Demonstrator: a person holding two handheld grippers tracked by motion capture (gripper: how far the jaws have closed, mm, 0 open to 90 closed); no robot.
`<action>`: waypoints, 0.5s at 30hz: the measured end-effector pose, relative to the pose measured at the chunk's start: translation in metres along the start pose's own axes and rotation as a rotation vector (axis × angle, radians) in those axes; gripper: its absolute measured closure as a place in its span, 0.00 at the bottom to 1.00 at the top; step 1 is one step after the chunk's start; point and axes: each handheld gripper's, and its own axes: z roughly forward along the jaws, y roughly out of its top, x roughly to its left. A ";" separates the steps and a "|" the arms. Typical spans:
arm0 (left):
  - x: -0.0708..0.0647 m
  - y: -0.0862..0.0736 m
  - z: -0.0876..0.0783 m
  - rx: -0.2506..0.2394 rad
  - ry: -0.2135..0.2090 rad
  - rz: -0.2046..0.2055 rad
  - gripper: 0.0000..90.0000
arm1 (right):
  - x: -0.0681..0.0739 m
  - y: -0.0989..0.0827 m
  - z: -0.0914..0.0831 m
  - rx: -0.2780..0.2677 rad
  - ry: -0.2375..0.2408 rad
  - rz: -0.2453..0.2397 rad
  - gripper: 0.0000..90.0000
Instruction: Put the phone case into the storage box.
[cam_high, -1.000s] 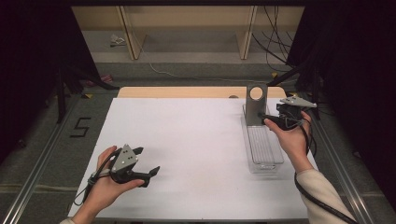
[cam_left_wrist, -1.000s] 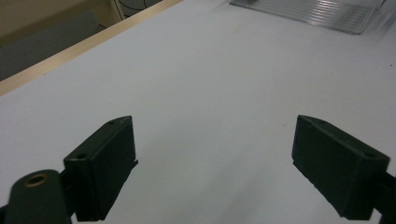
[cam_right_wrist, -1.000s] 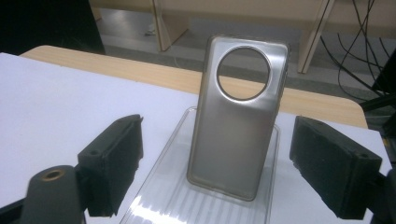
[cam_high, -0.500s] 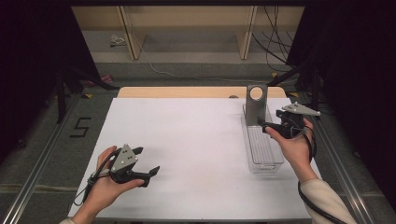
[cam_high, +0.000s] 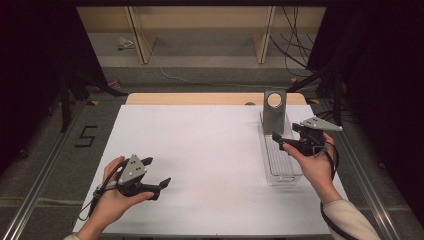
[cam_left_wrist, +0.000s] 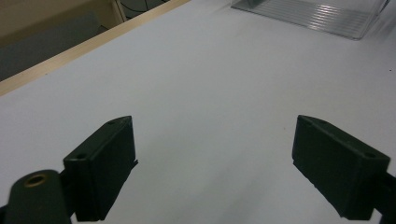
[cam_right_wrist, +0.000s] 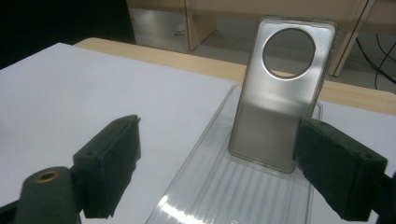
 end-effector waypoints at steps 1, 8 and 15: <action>0.000 0.000 0.000 0.000 0.000 0.001 0.14 | 0.000 -0.001 0.000 -0.001 0.000 -0.002 0.18; 0.001 0.001 -0.001 -0.006 0.009 -0.003 0.14 | 0.002 -0.007 -0.005 -0.005 0.015 0.003 0.18; 0.001 0.000 -0.002 -0.009 0.009 -0.005 0.14 | 0.009 -0.010 -0.010 -0.019 0.038 -0.008 0.18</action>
